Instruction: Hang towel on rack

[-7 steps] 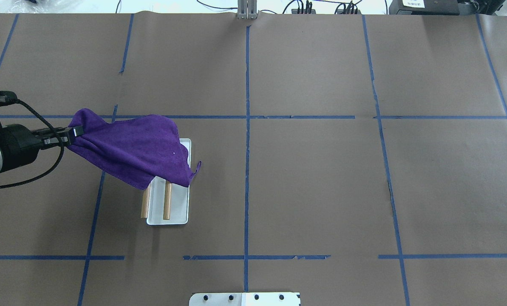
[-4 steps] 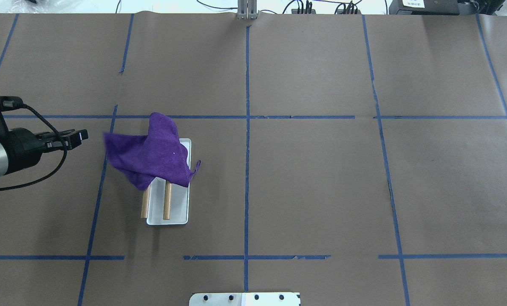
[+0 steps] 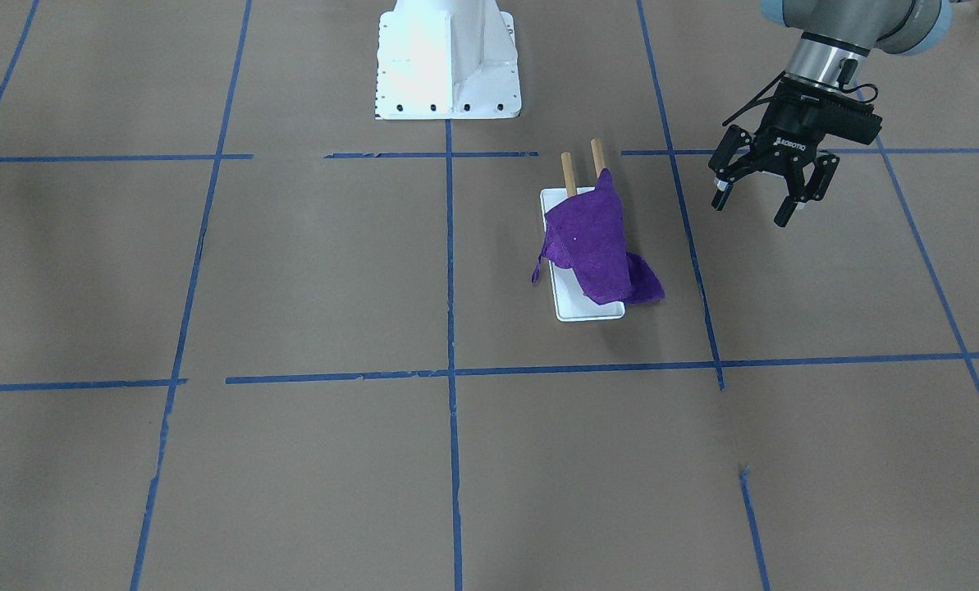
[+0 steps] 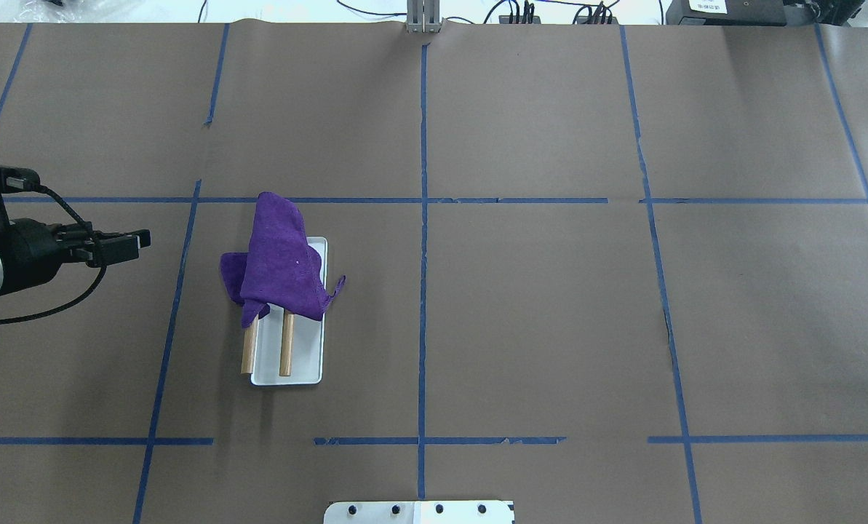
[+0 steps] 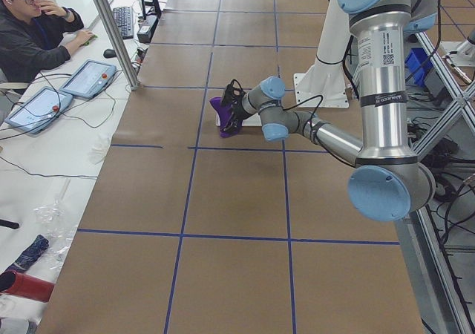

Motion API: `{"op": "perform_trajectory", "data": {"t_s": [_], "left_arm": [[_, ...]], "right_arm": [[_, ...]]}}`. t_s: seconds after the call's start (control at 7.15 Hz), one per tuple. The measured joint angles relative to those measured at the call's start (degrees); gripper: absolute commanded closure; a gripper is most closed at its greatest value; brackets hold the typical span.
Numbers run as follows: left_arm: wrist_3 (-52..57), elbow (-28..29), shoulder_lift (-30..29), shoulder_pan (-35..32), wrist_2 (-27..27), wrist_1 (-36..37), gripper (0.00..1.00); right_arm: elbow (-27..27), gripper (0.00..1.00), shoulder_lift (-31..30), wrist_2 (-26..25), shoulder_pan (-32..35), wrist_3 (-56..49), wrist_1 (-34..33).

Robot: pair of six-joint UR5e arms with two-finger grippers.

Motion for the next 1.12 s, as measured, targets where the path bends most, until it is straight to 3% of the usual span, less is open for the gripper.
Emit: {"op": "perform_trajectory", "data": {"t_s": [0.42,0.7,1.12], "left_arm": [[16.0,0.13,1.56,-15.26,-14.07,5.95,0.0],[29.57,0.29,0.34,-24.06,-16.94,17.49,0.0],[43.5,2.84,-8.2,-32.6,-19.32,41.55,0.0]], "right_arm": [[-1.76,0.0,-1.59,-0.13,2.18,-0.44,0.84],[-2.29,0.0,-2.86,0.66,3.69,-0.44,0.86],[-5.35,0.0,-3.64,5.52,6.8,-3.94,0.92]]}}
